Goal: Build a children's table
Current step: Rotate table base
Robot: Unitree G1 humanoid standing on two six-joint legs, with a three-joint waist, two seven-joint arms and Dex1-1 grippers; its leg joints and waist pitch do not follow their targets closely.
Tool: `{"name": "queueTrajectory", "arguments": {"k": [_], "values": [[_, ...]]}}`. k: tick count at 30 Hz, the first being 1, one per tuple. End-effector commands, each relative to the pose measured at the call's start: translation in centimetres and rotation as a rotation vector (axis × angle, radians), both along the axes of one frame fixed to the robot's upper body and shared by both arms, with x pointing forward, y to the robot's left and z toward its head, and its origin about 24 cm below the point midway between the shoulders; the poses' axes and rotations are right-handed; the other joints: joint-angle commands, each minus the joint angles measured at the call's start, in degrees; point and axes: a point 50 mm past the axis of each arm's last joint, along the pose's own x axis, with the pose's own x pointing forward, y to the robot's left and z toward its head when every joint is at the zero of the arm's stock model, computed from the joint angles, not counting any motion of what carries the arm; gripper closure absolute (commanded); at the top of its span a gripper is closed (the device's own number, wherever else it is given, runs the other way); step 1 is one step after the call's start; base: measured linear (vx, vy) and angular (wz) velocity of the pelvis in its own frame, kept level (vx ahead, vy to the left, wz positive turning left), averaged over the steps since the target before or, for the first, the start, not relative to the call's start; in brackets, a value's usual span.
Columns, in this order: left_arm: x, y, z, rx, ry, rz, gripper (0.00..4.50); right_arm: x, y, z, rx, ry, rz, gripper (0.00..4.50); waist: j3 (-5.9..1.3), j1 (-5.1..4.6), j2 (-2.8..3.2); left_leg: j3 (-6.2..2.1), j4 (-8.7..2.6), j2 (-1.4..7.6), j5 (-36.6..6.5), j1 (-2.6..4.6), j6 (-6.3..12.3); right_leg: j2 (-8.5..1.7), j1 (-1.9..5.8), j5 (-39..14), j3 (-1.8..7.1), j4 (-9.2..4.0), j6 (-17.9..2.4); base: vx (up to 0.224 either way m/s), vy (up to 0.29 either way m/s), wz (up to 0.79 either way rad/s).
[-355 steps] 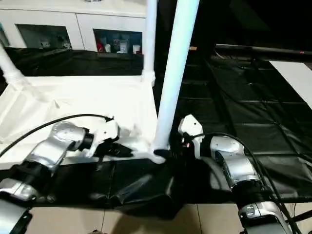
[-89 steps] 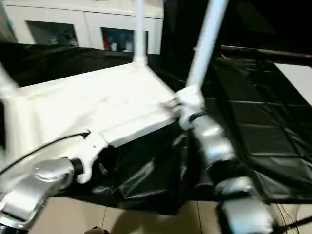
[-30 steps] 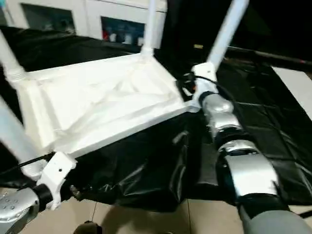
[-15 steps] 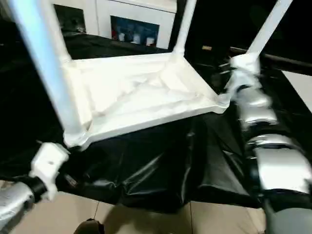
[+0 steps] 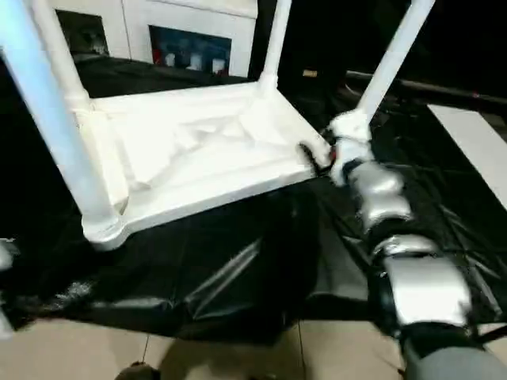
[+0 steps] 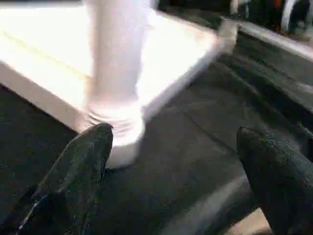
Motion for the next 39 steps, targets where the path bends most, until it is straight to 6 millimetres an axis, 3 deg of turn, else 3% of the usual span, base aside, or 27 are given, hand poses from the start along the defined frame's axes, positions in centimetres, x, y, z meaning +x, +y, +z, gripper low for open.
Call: {"name": "queueTrajectory", "arguments": {"k": [1, 3, 6, 9, 10, 12, 13, 14, 15, 16, 19, 20, 23, 25, 27, 28, 29, 30, 31, 32, 34, 36, 38, 39], "values": [[0.4, 1.0, 1.0, -0.019, -0.063, 0.025, 0.00, -0.3, -0.3, -0.5, -0.005, -0.005, -0.020, 0.02, -3.90, -0.11, 1.33, 1.14, -3.88, -0.17, -17.09, 1.94, -0.01, -0.54, 1.72, -8.19, 1.26, -3.45, -11.60, 0.000, 0.000, 0.00], [1.2, 1.5, 1.6, -0.023, -0.114, 0.051, 0.00, -0.6, -0.2, -1.2, -0.003, 0.010, -0.023, 0.02, -3.97, 0.12, 1.45, 0.97, -4.11, 0.00, -19.19, 2.28, -0.98, -0.69, 1.58, -10.32, 1.25, -3.63, -10.55, 0.000, 0.000, 0.00], [2.5, 1.3, 2.0, -0.044, -0.166, 0.067, 0.00, -0.9, -0.3, -2.0, 0.016, 0.034, -0.053, 0.02, -4.11, 0.33, 1.44, 0.77, -4.23, -0.03, -20.70, 2.22, -2.28, -0.96, 1.69, -12.12, 1.24, -3.66, -9.48, 0.000, 0.000, 0.00], [5.0, 0.1, 2.1, -0.107, -0.228, 0.056, 0.00, -1.5, -0.8, -3.4, 0.061, 0.084, -0.158, 0.02, -4.24, 0.57, 1.37, 0.84, -4.12, -0.08, -20.69, 2.57, -2.99, -1.03, 1.45, -12.51, 1.33, -3.73, -9.05, 0.000, 0.000, 0.00], [6.2, -0.9, 2.1, -0.159, -0.246, 0.025, 0.00, -2.0, -1.0, -4.3, 0.080, 0.110, -0.202, 0.02, -4.34, 0.46, 1.40, 0.64, -4.25, -0.18, -20.17, 2.06, -3.67, -1.17, 1.87, -13.00, 1.29, -3.62, -8.64, 0.000, 0.000, 0.00], [6.4, -1.1, 2.1, -0.169, -0.249, 0.017, 0.00, -2.0, -1.1, -4.4, 0.082, 0.114, -0.209, 0.02, -4.50, 0.52, 1.27, 0.67, -4.08, -0.21, -20.70, 2.25, -4.11, -1.28, 1.68, -13.44, 1.33, -3.74, -8.36, 0.000, 0.000, 0.00], [6.7, -1.2, 2.1, -0.178, -0.252, 0.008, 0.00, -2.1, -1.1, -4.6, 0.083, 0.117, -0.216, 0.02, -4.61, 0.22, 0.91, 0.43, -4.22, -0.26, -19.86, 1.44, -4.24, -1.34, 2.33, -13.43, 1.18, -3.51, -8.13, 0.000, 0.000, 0.00], [7.2, -1.9, 2.2, -0.212, -0.262, -0.016, 0.00, -2.4, -1.3, -4.9, 0.080, 0.125, -0.236, 0.02, -4.62, 0.21, 0.80, 0.42, -4.18, -0.30, -19.61, 1.33, -4.30, -1.36, 2.37, -13.78, 1.14, -3.49, -7.86, 0.000, 0.000, 0.00], [7.5, -2.3, 2.3, -0.231, -0.267, -0.030, 0.00, -2.5, -1.4, -5.1, 0.078, 0.131, -0.248, 0.02, -4.58, 0.20, 1.88, 0.41, -4.17, -0.33, -19.93, 1.66, -4.64, -1.34, 2.04, -13.96, 1.21, -3.52, -7.78, 0.000, 0.000, 0.00], [8.2, -3.5, 2.4, -0.285, -0.270, -0.084, 0.00, -2.8, -1.6, -5.7, 0.066, 0.146, -0.279, 0.02, -4.60, -0.04, 1.96, 0.54, -3.93, -0.34, -21.16, 2.10, -4.82, -1.23, 1.64, -14.21, 1.27, -3.75, -8.06, 0.000, 0.000, 0.00], [10.0, -6.5, 2.9, -0.358, -0.265, -0.208, 0.00, -3.2, -1.8, -6.4, 0.051, 0.175, -0.321, 0.02, -4.71, 0.01, 2.31, 0.60, -3.71, -0.48, -23.20, 2.56, -4.98, -1.11, 1.25, -15.26, 1.27, -4.00, -8.51, 0.000, 0.000, 0.00], [10.2, -6.8, 3.0, -0.359, -0.264, -0.219, 0.00, -3.2, -1.8, -6.4, 0.046, 0.180, -0.322, 0.02, -4.80, -0.17, 1.72, 0.38, -3.86, -0.44, -22.48, 1.84, -4.73, -1.23, 1.94, -14.91, 1.17, -3.76, -8.53, 0.000, 0.000, 0.00], [11.5, -7.8, 3.0, -0.330, -0.264, -0.238, 0.00, -3.2, -0.9, -6.7, 0.007, 0.205, -0.284, 0.02, -4.16, -0.50, 1.88, 0.53, -3.84, -0.63, -22.59, 1.73, -4.09, -1.08, 1.49, -17.56, 1.25, -4.22, -7.65, 0.000, 0.000, 0.00], [12.0, -8.1, 2.7, -0.315, -0.249, -0.260, 0.00, -3.1, 0.2, -7.0, -0.001, 0.219, -0.243, 0.02, -3.87, -0.99, 1.57, 0.36, -3.99, -0.54, -22.84, 1.48, -4.25, -1.27, 1.57, -19.78, 1.19, -4.43, -6.80, 0.000, 0.000, 0.00], [12.0, -8.3, 2.7, -0.302, -0.243, -0.282, 0.00, -3.1, 1.0, -7.1, 0.016, 0.221, -0.220, 0.02, -3.83, -1.20, 2.29, 0.18, -4.04, -0.46, -23.60, 1.65, -4.31, -1.33, 1.33, -20.95, 1.22, -4.43, -6.71, 0.000, 0.000, 0.00], [11.7, -8.4, 2.8, -0.304, -0.235, -0.309, 0.00, -3.1, 1.5, -7.2, 0.025, 0.221, -0.210, 0.02, -3.81, -1.30, 2.18, 0.17, -4.08, -0.44, -23.87, 1.62, -4.34, -1.29, 1.34, -21.07, 1.17, -4.51, -6.75, 0.000, 0.000, 0.00], [11.1, -8.7, 3.1, -0.308, -0.220, -0.355, 0.00, -3.0, 2.4, -7.3, 0.039, 0.224, -0.193, 0.02, -3.69, -1.21, 2.81, 0.09, -4.15, -0.39, -24.59, 1.81, -4.67, -1.30, 1.07, -20.34, 1.20, -4.27, -7.33, 0.000, 0.000, 0.00], [10.6, -8.8, 3.3, -0.312, -0.209, -0.387, 0.00, -3.0, 3.0, -7.4, 0.047, 0.227, -0.183, 0.02, -3.66, -1.47, 3.00, -0.06, -4.30, -0.41, -25.28, 1.70, -4.66, -1.17, 1.25, -19.66, 1.08, -4.16, -7.98, 0.000, 0.000, 0.00], [9.9, -9.5, 3.7, -0.314, -0.197, -0.433, 0.00, -2.9, 3.4, -7.3, 0.049, 0.234, -0.178, 0.02, -4.22, -1.44, 2.60, -0.02, -4.13, -0.17, -24.12, 1.84, -4.58, -1.33, 1.45, -17.38, 1.09, -3.61, -9.09, 0.000, 0.000, 0.00], [9.2, -10.1, 4.3, -0.320, -0.186, -0.488, 0.00, -2.6, 3.8, -7.1, 0.055, 0.236, -0.168, 0.02, -4.22, -1.57, 2.16, 0.07, -4.17, -0.19, -23.21, 1.66, -4.17, -1.19, 1.56, -16.46, 1.05, -3.66, -9.52, 0.000, 0.000, 0.00], [8.4, -11.2, 4.8, -0.368, -0.169, -0.570, 0.00, -2.3, 4.5, -6.7, 0.067, 0.233, -0.146, 0.02, -3.81, -1.22, 3.01, 0.40, -4.10, -0.17, -20.49, 1.81, -3.89, -0.99, 1.40, -11.28, 1.18, -3.09, -11.23, 0.000, 0.000, 0.00], [7.8, -11.9, 4.7, -0.356, -0.149, -0.614, 0.00, -2.4, 5.0, -6.9, 0.040, 0.243, -0.122, 0.02, -3.27, -1.01, 3.04, 0.54, -4.22, -0.26, -19.99, 1.54, -3.81, -0.85, 1.47, -11.01, 1.22, -3.11, -10.96, 0.000, 0.000, 0.00], [7.0, -13.0, 4.4, -0.331, -0.117, -0.674, 0.00, -2.5, 5.8, -7.1, 0.017, 0.259, -0.085, 0.02, -3.95, -0.65, 2.30, 0.51, -4.08, -0.25, -17.73, 1.36, -3.67, -1.28, 2.19, -10.99, 1.21, -2.85, -10.38, 0.000, 0.000, 0.00], [6.8, -13.4, 4.4, -0.323, -0.106, -0.694, 0.00, -2.4, 6.2, -7.1, 0.021, 0.263, -0.073, 0.02, -3.71, -0.71, 2.61, 0.58, -4.17, -0.27, -17.27, 1.31, -3.76, -1.24, 1.99, -10.66, 1.28, -3.02, -10.22, 0.000, 0.000, 0.00]]}}
